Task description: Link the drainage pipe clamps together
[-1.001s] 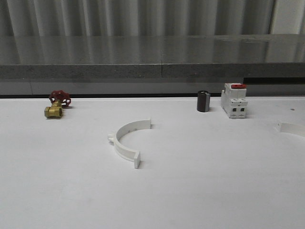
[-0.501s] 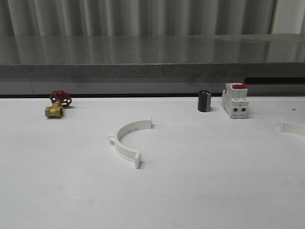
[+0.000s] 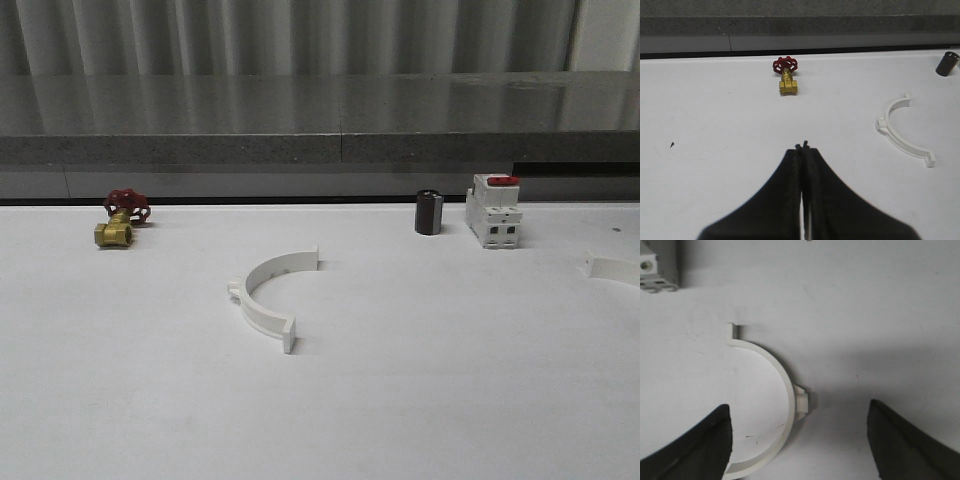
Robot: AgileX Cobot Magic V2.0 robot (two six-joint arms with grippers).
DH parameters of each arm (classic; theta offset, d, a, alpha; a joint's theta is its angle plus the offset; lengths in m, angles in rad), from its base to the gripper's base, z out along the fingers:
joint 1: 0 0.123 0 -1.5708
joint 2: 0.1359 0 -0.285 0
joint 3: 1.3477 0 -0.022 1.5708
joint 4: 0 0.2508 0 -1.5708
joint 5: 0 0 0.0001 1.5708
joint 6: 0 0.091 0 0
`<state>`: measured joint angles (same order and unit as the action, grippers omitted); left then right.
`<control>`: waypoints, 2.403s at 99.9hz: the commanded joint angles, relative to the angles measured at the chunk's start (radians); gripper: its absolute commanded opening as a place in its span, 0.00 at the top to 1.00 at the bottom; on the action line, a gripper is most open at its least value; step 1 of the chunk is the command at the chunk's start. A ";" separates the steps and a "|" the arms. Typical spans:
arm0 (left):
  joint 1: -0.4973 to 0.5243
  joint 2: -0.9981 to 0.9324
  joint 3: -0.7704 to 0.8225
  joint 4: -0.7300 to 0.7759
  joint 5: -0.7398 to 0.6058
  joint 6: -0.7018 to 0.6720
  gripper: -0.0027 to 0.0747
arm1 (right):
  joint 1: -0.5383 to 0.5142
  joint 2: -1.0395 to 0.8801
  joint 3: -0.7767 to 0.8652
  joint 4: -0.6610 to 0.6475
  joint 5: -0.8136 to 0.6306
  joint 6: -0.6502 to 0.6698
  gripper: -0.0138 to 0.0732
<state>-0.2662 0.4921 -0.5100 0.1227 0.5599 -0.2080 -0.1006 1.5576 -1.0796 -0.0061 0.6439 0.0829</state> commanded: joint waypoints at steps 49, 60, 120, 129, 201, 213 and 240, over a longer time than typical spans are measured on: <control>0.002 0.001 -0.026 0.002 -0.079 0.000 0.99 | -0.013 0.221 -0.040 0.006 -0.078 -0.028 0.19; 0.002 0.001 -0.026 0.002 -0.079 0.000 0.99 | -0.013 0.249 -0.040 0.006 -0.084 -0.028 0.19; 0.002 0.001 -0.026 0.002 -0.079 0.000 0.99 | -0.013 0.267 -0.041 0.059 -0.045 -0.025 0.84; 0.002 0.001 -0.026 0.002 -0.079 0.000 0.99 | -0.010 0.254 -0.054 0.065 -0.017 -0.025 0.83; 0.002 0.001 -0.026 0.002 -0.081 0.000 0.99 | 0.473 0.230 -0.247 -0.173 0.098 0.519 0.83; 0.002 0.001 -0.026 0.002 -0.081 0.000 0.99 | 0.538 0.308 -0.327 -0.193 0.140 0.573 0.83; 0.002 0.001 -0.026 0.002 -0.081 0.000 0.99 | 0.617 0.420 -0.424 -0.200 0.158 0.659 0.83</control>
<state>-0.2662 0.4921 -0.5100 0.1227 0.5544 -0.2059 0.5030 2.0064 -1.4570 -0.1751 0.8028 0.7197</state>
